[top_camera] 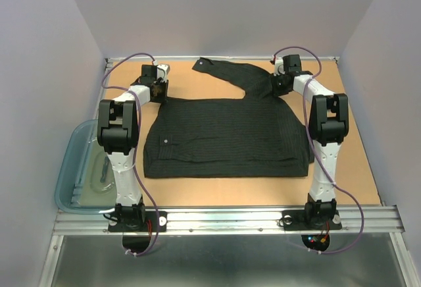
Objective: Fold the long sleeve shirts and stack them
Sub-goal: Fold the shirt
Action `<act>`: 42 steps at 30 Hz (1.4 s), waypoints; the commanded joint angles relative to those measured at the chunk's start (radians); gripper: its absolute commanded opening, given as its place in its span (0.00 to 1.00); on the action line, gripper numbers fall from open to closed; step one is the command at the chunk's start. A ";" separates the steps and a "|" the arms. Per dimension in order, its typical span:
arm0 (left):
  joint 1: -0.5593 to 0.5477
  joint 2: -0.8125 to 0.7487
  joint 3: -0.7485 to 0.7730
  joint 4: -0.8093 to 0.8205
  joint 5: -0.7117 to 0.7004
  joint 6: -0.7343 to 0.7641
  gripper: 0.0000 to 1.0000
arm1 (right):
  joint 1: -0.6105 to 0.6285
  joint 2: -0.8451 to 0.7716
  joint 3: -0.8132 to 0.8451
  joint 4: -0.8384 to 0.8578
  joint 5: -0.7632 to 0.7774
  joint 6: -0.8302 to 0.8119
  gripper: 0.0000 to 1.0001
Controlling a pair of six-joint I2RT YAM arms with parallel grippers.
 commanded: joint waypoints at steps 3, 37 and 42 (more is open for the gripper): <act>-0.006 0.028 0.016 -0.050 0.029 0.005 0.20 | 0.008 0.028 -0.009 -0.034 0.052 -0.020 0.08; -0.027 -0.349 -0.245 0.011 -0.188 -0.126 0.01 | 0.008 -0.452 -0.391 0.088 0.157 0.269 0.01; -0.038 -0.403 -0.280 0.013 -0.217 -0.126 0.01 | 0.009 -0.508 -0.472 0.110 0.200 0.329 0.01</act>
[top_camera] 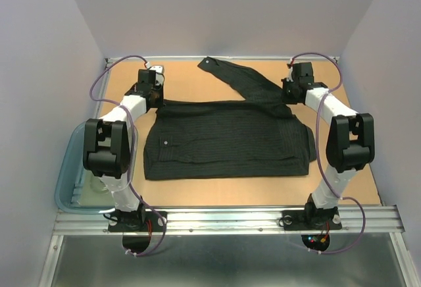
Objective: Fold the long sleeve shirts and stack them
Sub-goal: Fold the shirt
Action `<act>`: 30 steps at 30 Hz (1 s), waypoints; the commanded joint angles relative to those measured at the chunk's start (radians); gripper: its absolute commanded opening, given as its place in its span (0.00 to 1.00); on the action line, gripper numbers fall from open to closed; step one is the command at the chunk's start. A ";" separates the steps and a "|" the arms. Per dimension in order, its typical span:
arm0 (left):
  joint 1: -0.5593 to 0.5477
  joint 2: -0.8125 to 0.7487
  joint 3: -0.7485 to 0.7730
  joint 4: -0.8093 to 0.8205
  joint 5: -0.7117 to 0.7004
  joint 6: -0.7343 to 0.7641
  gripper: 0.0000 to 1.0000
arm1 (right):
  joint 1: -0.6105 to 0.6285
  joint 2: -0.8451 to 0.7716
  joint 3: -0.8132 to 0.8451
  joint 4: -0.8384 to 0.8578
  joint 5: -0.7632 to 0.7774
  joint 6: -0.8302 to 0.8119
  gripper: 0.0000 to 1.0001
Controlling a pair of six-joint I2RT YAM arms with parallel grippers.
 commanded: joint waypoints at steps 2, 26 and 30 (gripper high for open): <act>-0.018 -0.111 -0.040 0.020 -0.087 -0.006 0.01 | -0.005 -0.094 -0.085 0.063 0.082 0.087 0.00; -0.114 -0.288 -0.325 0.108 -0.221 -0.345 0.30 | -0.005 -0.334 -0.532 0.209 0.179 0.449 0.02; -0.114 -0.374 -0.391 0.143 -0.221 -0.417 0.56 | -0.004 -0.358 -0.570 0.220 0.170 0.469 0.11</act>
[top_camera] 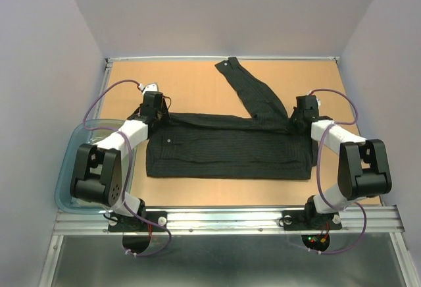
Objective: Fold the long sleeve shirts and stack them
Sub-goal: Fold the shirt
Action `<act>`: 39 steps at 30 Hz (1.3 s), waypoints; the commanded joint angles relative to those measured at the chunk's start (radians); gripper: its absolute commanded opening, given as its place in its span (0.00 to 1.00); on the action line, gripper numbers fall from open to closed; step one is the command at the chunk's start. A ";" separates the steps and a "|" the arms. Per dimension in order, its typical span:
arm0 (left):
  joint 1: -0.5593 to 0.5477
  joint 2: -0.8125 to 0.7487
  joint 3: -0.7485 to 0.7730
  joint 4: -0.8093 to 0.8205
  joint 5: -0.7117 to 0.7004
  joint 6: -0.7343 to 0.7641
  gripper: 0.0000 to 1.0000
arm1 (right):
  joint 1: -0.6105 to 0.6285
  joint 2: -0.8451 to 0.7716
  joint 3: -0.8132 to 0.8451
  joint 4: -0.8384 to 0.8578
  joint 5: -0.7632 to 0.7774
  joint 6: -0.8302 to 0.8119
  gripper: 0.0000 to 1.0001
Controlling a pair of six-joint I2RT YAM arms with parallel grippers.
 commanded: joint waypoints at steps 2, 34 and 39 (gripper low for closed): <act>0.005 -0.167 -0.068 0.061 -0.008 -0.132 0.69 | -0.005 -0.077 -0.050 0.062 0.025 0.050 0.23; -0.015 0.081 0.176 -0.212 -0.002 -0.597 0.70 | -0.004 -0.164 0.013 0.011 -0.128 0.028 0.81; -0.015 0.083 0.179 -0.203 0.006 -0.614 0.62 | -0.004 -0.134 0.014 0.011 -0.095 0.131 0.78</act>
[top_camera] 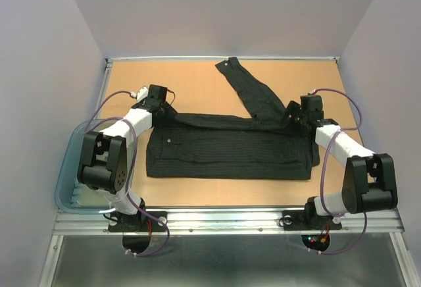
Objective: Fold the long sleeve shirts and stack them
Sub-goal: Fold the shirt
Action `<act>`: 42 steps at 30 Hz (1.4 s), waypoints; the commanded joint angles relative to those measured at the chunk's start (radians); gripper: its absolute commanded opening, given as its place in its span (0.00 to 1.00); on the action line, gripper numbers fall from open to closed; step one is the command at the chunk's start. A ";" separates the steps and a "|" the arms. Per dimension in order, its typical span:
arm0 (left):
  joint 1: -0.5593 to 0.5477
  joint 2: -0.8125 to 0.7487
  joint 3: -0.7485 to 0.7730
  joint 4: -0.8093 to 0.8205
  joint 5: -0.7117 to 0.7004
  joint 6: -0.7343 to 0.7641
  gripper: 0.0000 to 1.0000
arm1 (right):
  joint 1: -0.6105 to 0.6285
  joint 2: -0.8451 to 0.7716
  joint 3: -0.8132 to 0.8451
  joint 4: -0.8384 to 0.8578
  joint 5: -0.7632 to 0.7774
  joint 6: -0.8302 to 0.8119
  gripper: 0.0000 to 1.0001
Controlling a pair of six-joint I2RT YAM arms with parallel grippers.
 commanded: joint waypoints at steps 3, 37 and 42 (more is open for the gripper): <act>-0.005 -0.006 0.039 0.000 -0.026 -0.025 0.59 | -0.005 0.048 0.069 0.012 0.046 0.128 0.75; 0.001 -0.203 -0.262 0.173 -0.040 0.084 0.28 | -0.012 0.074 -0.023 0.033 0.230 0.070 0.01; 0.001 -0.192 -0.313 0.208 -0.014 0.055 0.34 | -0.017 0.040 -0.080 0.044 0.258 0.095 0.01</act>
